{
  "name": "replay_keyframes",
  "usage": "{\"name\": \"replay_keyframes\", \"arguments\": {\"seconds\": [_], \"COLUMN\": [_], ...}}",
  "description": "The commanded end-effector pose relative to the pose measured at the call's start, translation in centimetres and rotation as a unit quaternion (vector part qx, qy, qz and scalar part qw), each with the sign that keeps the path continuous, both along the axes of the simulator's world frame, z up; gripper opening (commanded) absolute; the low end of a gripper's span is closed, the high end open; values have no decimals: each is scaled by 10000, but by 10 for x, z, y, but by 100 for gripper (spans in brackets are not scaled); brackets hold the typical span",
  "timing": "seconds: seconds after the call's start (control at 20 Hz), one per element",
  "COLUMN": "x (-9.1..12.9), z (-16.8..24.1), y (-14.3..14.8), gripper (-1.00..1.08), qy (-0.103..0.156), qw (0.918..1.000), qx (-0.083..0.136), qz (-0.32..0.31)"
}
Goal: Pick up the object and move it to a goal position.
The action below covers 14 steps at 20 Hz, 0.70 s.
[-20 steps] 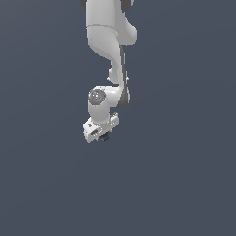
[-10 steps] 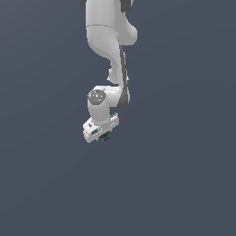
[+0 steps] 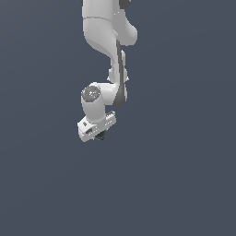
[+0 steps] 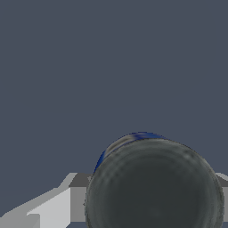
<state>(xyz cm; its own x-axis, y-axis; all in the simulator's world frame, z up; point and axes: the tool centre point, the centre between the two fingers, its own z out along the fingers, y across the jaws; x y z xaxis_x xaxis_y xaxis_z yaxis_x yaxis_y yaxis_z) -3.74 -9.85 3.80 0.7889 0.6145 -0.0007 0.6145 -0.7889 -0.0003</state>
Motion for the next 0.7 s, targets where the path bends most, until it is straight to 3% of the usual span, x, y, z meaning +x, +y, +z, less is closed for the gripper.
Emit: {"name": "replay_keyframes", "arguments": {"seconds": [0.0, 0.65], "x": [5, 46], "z": [14, 116], "y": [-10, -84], "gripper": [-100, -100], "qy": [-8, -8], "qw": [10000, 10000], "qx": [-1, 6], "qz": [-2, 1]}}
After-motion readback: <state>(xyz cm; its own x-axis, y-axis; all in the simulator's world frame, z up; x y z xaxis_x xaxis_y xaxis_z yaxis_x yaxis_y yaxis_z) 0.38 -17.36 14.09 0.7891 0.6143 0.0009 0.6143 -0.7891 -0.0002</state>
